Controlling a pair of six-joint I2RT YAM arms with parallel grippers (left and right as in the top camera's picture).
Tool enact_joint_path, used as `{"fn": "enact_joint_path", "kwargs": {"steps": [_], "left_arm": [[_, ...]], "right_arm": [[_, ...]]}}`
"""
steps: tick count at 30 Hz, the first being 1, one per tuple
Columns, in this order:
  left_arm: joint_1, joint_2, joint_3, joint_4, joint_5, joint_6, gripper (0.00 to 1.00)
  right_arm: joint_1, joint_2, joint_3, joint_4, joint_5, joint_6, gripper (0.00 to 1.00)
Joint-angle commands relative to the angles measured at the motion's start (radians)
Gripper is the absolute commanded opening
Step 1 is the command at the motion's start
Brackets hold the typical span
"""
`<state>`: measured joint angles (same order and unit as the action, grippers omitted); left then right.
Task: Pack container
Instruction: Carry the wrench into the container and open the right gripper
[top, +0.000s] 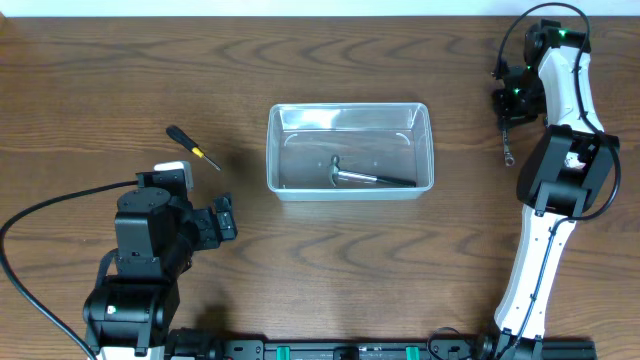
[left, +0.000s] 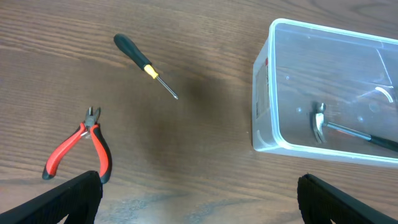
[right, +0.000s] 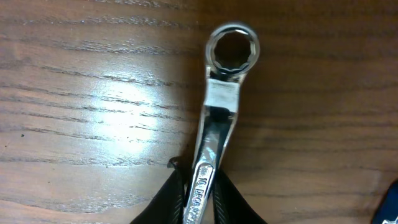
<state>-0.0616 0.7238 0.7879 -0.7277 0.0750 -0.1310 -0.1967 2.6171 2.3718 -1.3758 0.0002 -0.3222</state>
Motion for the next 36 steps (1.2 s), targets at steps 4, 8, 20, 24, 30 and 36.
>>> {"fn": "enact_joint_path", "kwargs": {"steps": [4, 8, 20, 24, 30, 36], "left_arm": [[0.004, 0.000, 0.021, -0.001, -0.004, -0.006, 0.98], [0.004, 0.000, 0.021, -0.001, -0.004, -0.006, 0.98], [0.004, 0.000, 0.021, -0.002, -0.004, -0.006, 0.98], [0.004, 0.000, 0.021, -0.001, -0.004, -0.005, 0.98], [0.004, 0.000, 0.021, -0.002, -0.004, -0.005, 0.98], [0.004, 0.000, 0.021, -0.002, -0.004, -0.005, 0.98]], "right_arm": [[0.006, 0.036, -0.006, -0.004, -0.004, -0.001, 0.12], [0.007, 0.036, -0.006, -0.005, -0.004, 0.000, 0.04], [0.045, -0.075, 0.016, 0.001, -0.130, -0.002, 0.01], [0.118, -0.217, 0.045, 0.008, -0.143, -0.064, 0.01], [0.315, -0.411, 0.047, 0.083, -0.144, -0.226, 0.01], [0.546, -0.423, 0.034, 0.010, -0.174, -0.511, 0.01]]}}
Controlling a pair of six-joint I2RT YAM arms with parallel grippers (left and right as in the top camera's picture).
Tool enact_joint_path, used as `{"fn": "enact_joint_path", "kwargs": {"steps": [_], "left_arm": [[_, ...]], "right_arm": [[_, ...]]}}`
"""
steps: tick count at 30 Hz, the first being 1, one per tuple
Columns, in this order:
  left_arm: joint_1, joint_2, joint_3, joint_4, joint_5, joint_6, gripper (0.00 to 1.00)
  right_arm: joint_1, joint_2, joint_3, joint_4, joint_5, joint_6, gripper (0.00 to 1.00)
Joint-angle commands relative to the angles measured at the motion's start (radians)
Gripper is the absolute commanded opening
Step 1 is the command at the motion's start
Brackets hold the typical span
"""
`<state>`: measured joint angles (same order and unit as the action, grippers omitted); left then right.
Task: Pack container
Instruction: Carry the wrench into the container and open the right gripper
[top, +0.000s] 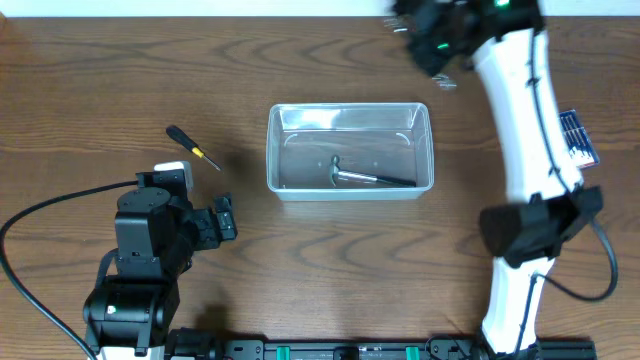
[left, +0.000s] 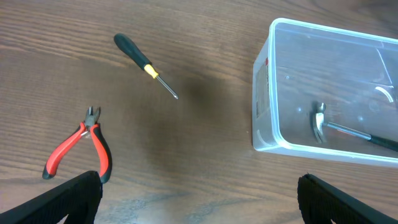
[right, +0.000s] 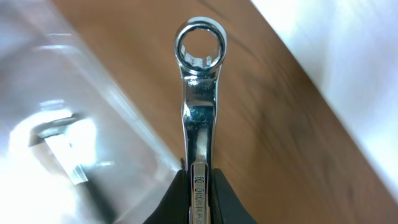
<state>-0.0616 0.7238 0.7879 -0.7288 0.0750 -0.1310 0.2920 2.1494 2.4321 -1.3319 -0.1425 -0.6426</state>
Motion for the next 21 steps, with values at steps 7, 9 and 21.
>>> {"fn": "enact_joint_path", "kwargs": {"steps": [7, 9, 21], "left_arm": [[0.004, 0.000, 0.021, -0.002, -0.004, -0.005, 0.98], [0.004, 0.000, 0.021, -0.007, -0.004, -0.005, 0.98], [0.004, 0.000, 0.021, -0.034, -0.004, -0.005, 0.98]], "right_arm": [[0.202, 0.110, -0.167, -0.018, -0.028, -0.259, 0.01], [0.206, 0.132, -0.216, 0.000, -0.026, -0.262, 0.01], [0.155, 0.264, -0.317, 0.060, -0.027, -0.293, 0.17]]}}
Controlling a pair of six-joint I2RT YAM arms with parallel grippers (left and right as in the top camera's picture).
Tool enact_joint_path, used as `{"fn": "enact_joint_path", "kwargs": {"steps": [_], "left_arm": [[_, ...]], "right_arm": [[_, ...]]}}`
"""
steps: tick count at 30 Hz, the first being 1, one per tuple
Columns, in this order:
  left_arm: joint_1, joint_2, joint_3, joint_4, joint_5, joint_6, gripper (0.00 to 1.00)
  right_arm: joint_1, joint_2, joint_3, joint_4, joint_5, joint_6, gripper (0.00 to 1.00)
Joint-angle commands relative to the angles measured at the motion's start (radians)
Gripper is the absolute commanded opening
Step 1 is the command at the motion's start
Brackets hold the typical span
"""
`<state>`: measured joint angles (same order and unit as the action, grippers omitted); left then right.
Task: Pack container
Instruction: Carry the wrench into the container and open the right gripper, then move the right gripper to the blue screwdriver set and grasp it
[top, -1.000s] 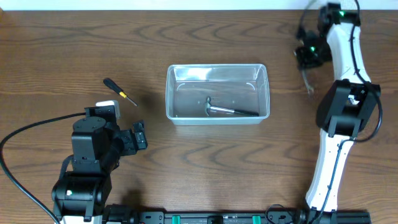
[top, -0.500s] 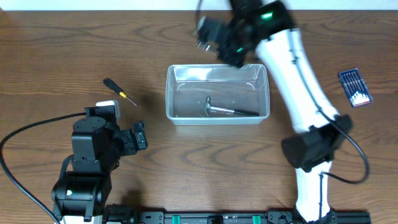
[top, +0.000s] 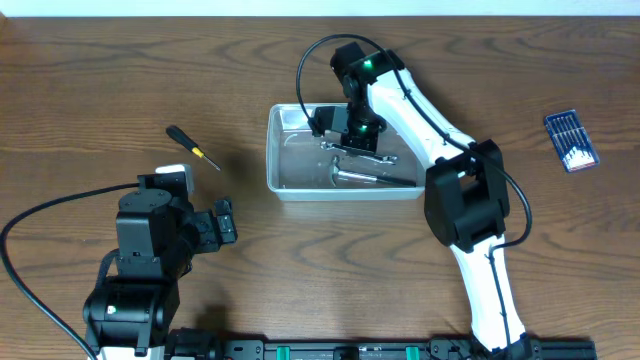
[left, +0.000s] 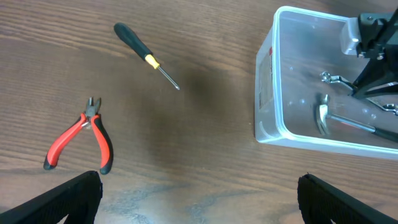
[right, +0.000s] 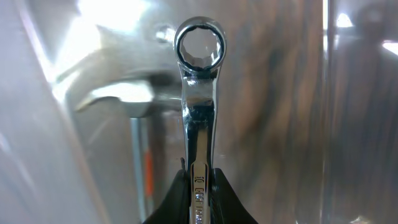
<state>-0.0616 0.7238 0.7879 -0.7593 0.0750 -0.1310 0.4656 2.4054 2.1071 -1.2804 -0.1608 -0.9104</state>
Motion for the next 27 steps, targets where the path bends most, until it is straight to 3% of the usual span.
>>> {"fn": "enact_joint_path", "kwargs": {"steps": [1, 6, 12, 17, 19, 21, 22, 24, 27], "left_arm": [[0.004, 0.000, 0.021, -0.003, -0.004, -0.005, 0.98], [0.004, 0.000, 0.021, -0.003, -0.004, -0.005, 0.98], [0.004, 0.000, 0.021, -0.003, -0.005, -0.005, 0.98], [0.004, 0.000, 0.021, -0.002, -0.005, -0.001, 0.98], [0.004, 0.000, 0.021, -0.002, -0.005, -0.002, 0.98], [0.004, 0.000, 0.021, -0.002, -0.005, -0.002, 0.98], [0.004, 0.000, 0.021, -0.002, -0.005, -0.002, 0.98], [0.004, 0.000, 0.021, -0.003, -0.005, -0.002, 0.98], [0.004, 0.000, 0.021, -0.003, -0.005, -0.002, 0.98]], "right_arm": [[-0.021, 0.011, 0.008, 0.011, -0.008, -0.025, 0.32], [-0.024, 0.013, 0.008, 0.010, -0.008, 0.005, 0.49], [-0.018, -0.049, 0.073, -0.054, -0.008, 0.073, 0.49], [-0.028, -0.218, 0.178, -0.083, 0.009, 0.098, 0.52], [-0.061, -0.301, 0.206, -0.045, 0.103, 0.180, 0.54], [-0.129, -0.375, 0.208, 0.001, 0.224, 0.296, 0.84], [-0.170, -0.397, 0.208, 0.011, 0.267, 0.333, 0.93], [-0.294, -0.428, 0.208, 0.002, 0.334, 0.378, 0.98], [-0.468, -0.421, 0.206, -0.066, 0.312, 0.373, 0.99]]}}
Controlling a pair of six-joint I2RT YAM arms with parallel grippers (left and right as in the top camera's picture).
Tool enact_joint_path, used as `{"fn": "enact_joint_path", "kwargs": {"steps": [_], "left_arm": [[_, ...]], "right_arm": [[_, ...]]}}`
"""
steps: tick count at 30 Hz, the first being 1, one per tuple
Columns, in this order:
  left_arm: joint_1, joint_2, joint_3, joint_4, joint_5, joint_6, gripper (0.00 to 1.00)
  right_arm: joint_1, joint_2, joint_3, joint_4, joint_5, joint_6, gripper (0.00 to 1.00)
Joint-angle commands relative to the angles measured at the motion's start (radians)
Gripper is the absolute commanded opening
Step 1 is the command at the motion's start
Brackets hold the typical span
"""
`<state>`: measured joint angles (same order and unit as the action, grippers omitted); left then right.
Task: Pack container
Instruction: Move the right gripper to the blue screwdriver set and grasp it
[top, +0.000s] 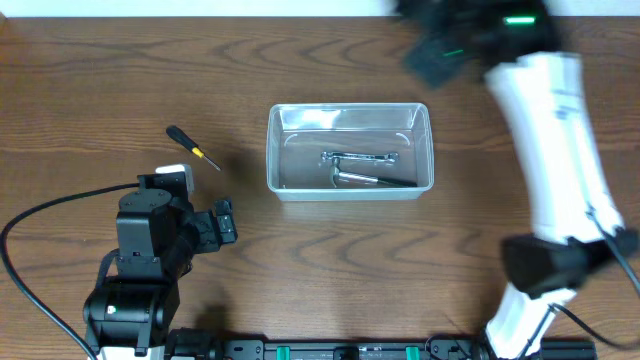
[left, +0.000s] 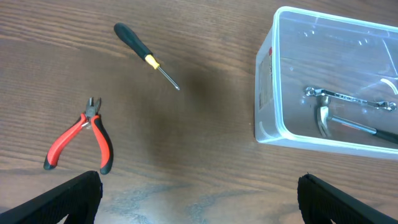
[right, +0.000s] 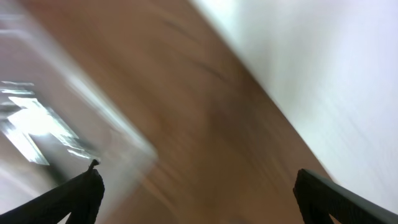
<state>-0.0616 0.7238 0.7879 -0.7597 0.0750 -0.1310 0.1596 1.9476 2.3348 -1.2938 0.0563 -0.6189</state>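
Observation:
A clear plastic container (top: 272, 160) stands mid-table. Inside it lie a silver wrench (top: 358, 158) and a hammer (top: 372, 178); the left wrist view shows the wrench (left: 348, 99) beside the hammer head (left: 323, 119). A black-handled screwdriver (top: 192, 147) lies left of the container. Red-handled pliers (left: 79, 137) show only in the left wrist view. My right gripper (top: 440, 50), blurred, is high over the table's far edge beyond the container's right corner; it is open and empty (right: 199, 193). My left gripper (left: 199, 202) is open, low at the front left.
The left arm's body (top: 150, 240) covers the table where the pliers lie. The right arm (top: 550, 150) spans the right side of the table. The table's far edge and a white surface beyond it (right: 311, 62) show blurred.
My right gripper has let go of the wrench, which now lies in the container above the hammer. The gripper is open and has moved up and back to the far right. The left arm is still.
My right gripper was shut on the wrench on the table at the far right. Then it held the wrench in the air behind the container, then low inside the container over the hammer. Now the wrench rests in the container and the gripper is away.

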Motion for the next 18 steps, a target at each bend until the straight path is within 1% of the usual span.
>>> {"fn": "enact_joint_path", "kwargs": {"steps": [1, 3, 6, 9, 13, 18], "left_arm": [[0.004, 0.000, 0.021, -0.002, -0.005, -0.002, 0.98], [0.004, 0.000, 0.021, -0.002, -0.005, -0.002, 0.98], [0.004, 0.000, 0.021, -0.002, -0.005, -0.002, 0.98], [0.004, 0.000, 0.021, -0.002, -0.005, -0.002, 0.98], [0.004, 0.000, 0.021, -0.003, -0.004, -0.006, 0.98], [0.004, 0.000, 0.021, -0.002, -0.004, -0.006, 0.98]], "right_arm": [[-0.227, 0.050, -0.023, -0.083, 0.077, 0.074, 0.99], [-0.347, 0.086, -0.031, -0.110, 0.043, 0.063, 0.99], [-0.486, 0.154, -0.034, -0.102, -0.019, 0.051, 0.99], [-0.565, 0.218, -0.034, -0.084, -0.039, 0.029, 0.99], [-0.612, 0.301, -0.034, -0.048, -0.038, 0.017, 0.99], [-0.615, 0.414, -0.034, -0.036, -0.051, -0.049, 0.99]]}}
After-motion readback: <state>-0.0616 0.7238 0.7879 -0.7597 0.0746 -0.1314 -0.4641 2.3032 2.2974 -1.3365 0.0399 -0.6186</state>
